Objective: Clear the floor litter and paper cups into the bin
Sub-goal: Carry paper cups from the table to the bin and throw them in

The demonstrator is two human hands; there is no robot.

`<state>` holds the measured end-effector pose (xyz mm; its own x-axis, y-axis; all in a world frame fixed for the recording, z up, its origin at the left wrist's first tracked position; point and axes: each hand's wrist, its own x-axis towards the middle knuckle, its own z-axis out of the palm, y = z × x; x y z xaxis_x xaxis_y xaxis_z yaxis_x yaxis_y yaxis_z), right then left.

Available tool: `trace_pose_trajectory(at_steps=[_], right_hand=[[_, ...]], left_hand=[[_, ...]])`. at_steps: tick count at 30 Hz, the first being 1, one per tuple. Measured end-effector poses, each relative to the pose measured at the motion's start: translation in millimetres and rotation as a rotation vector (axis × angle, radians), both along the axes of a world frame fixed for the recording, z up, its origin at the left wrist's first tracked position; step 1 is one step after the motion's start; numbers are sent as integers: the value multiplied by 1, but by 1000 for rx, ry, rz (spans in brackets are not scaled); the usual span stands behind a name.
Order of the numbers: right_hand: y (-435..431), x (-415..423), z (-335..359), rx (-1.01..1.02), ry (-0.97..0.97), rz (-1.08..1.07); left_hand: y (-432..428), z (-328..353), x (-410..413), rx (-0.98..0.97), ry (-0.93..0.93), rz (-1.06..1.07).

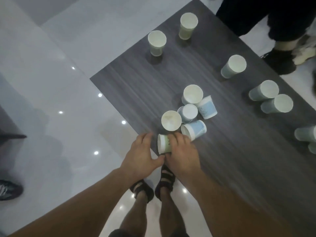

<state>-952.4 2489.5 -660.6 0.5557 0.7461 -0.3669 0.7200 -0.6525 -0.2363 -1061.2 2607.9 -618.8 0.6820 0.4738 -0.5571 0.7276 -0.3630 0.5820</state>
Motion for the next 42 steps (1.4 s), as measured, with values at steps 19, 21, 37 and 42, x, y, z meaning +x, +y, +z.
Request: trace_pose_trajectory(at_steps=[19,21,37,42], right_hand=[[-53,62,27,227,32,-19],[-43,74,21,194,-40,61],[-91,48,84,-27,218,-285],[-116,16,164,65,250,-428]], left_hand=[[-9,9,21,-100,38,102],[-9,7,20,-80,46,104],[-21,88,33,-27,48,-108],[-31,149,28,-4,7,-286]])
